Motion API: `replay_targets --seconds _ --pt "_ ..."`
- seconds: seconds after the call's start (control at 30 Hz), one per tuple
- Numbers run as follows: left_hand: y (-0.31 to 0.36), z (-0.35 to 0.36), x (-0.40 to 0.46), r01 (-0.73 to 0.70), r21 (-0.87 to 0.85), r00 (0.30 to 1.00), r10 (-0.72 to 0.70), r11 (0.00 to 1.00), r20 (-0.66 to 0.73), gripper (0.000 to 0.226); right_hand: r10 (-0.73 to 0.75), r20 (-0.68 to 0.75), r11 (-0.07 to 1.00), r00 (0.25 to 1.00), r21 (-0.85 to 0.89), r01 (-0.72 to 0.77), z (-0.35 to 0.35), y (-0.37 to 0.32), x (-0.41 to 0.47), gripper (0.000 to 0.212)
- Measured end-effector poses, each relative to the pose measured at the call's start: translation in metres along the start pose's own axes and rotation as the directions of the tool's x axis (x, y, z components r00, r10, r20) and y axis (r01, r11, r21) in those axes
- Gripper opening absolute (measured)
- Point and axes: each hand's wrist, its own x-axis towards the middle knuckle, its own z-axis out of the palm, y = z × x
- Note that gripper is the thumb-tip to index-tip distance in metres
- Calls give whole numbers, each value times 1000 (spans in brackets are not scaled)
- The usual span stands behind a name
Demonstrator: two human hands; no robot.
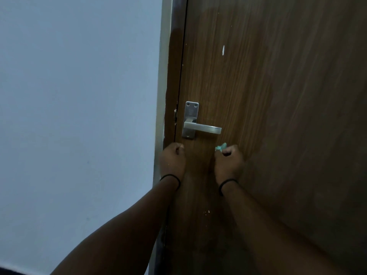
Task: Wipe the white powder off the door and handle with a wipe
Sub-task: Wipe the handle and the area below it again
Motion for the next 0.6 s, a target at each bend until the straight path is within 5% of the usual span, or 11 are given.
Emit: replay_targets --seconds 0.13,0.3,0.47,0.6 --pt "41 -5 -26 -137 5 985 136 991 102 21 -21 155 993 988 116 3 -33 -23 -15 23" --pt "92 -16 -44 -139 -93 944 160 986 290 28 -58 253 976 966 216 2 -51 -62 -24 18" --pt "139 -38 -57 -118 -184 948 166 976 270 17 -32 205 938 978 345 -42 -75 -101 -30 11" --pt "153 -48 -53 -105 -225 975 144 969 168 14 -192 213 942 958 314 119 -86 -120 -31 10"
